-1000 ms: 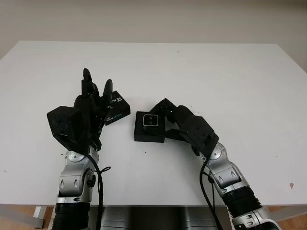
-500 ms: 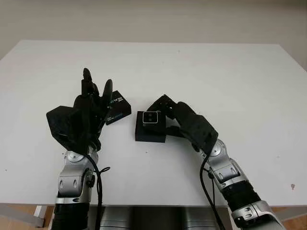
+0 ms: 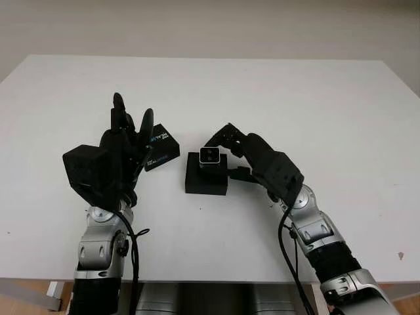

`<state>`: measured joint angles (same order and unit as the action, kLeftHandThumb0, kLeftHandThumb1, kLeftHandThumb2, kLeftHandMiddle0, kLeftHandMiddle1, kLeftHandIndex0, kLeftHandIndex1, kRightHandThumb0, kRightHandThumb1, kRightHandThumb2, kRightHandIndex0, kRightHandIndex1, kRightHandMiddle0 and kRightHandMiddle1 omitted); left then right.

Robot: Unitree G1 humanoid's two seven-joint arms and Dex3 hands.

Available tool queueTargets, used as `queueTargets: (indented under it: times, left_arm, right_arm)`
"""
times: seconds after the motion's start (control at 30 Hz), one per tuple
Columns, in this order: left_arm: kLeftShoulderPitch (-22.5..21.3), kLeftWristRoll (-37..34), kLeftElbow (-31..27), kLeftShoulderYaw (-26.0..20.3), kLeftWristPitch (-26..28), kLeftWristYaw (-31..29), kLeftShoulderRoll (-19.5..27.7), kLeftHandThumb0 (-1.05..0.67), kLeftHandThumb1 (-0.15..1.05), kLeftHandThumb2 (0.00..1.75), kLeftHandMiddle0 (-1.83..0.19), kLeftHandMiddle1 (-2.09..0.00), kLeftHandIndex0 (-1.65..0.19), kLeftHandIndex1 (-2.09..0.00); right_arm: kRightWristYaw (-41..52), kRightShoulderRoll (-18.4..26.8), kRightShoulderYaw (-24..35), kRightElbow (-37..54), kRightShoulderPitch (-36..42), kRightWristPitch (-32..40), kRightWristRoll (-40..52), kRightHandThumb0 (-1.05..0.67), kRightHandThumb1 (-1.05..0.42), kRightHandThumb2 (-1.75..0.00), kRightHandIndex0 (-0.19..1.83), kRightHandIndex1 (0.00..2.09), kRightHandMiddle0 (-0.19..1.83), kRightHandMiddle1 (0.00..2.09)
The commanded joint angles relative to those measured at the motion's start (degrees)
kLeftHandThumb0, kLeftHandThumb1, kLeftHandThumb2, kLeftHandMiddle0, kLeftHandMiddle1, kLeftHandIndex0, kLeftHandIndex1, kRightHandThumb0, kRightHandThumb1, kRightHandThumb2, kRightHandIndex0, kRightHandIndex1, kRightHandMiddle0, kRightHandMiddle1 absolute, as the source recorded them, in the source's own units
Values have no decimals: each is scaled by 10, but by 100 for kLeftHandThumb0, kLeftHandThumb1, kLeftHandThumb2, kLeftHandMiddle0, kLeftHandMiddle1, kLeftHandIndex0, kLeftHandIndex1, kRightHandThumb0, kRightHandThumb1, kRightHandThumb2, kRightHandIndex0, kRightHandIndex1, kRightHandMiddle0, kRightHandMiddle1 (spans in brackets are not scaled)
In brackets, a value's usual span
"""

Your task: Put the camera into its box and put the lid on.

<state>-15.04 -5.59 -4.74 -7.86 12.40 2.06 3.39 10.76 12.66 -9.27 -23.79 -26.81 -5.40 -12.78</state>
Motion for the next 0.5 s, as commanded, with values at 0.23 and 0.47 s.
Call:
queueTargets:
  times: [0.23,0.47]
  left_arm:
    - [-1,-1,-6,-1,-3,-4,4,-70,105,41,19,0,19,0]
    - [-2,0,-8,0,4,-3,6,-71,105,41,19,0,19,0]
  right_arm:
    - [4,6,1,12,13,1,-3,-40,-99,-5,35,5,26,173]
    - [6,3,-1,9,15,2,-3,-41,-99,-5,36,6,27,174]
